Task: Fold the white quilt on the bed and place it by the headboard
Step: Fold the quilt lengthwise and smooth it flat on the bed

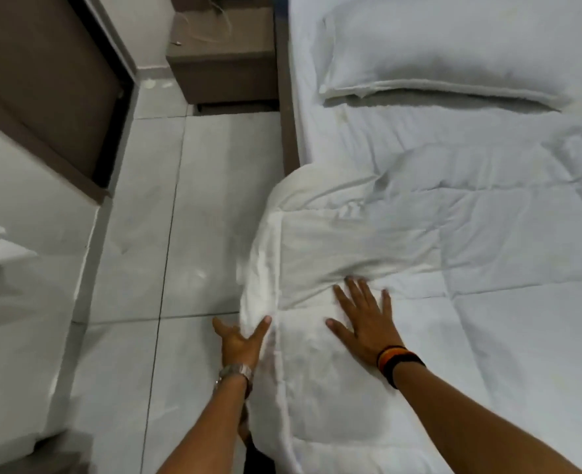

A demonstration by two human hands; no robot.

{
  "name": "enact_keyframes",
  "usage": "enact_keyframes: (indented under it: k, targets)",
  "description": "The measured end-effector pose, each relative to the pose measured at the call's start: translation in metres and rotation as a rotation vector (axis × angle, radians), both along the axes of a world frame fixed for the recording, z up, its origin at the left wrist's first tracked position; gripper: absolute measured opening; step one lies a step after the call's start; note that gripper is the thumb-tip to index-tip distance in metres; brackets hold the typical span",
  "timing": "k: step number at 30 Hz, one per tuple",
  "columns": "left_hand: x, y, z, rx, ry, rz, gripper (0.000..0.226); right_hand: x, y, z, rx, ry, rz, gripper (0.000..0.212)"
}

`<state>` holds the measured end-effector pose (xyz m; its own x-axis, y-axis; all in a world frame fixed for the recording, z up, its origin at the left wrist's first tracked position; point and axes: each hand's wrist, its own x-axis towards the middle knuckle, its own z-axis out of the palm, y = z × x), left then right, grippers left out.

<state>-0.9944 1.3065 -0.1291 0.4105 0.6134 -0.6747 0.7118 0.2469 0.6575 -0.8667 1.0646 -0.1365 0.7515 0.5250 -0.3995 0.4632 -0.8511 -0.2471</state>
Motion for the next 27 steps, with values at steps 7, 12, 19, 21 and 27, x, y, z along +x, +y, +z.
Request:
enact_keyframes:
  k: [7,12,19,21,27]
  targets:
    - [0.144,0.047,0.012,0.208,-0.219,-0.473,0.104,0.04,0.052,0.025,0.118,-0.197,-0.339,0.075]
    - [0.258,0.033,0.061,0.458,-0.329,-0.853,0.093,0.081,0.058,0.058,0.138,-0.188,-0.524,0.073]
    - [0.396,0.007,0.054,0.624,-0.238,-1.239,0.112,0.143,0.048,0.067,0.187,-0.25,-0.745,0.074]
    - [0.427,0.0,0.033,0.599,-0.182,-1.355,0.123,0.147,0.044,0.047,0.172,-0.204,-0.828,0.075]
    - [0.445,-0.022,-0.015,0.441,-0.203,-1.639,0.112,0.159,0.073,0.003,0.121,-0.094,-1.08,0.078]
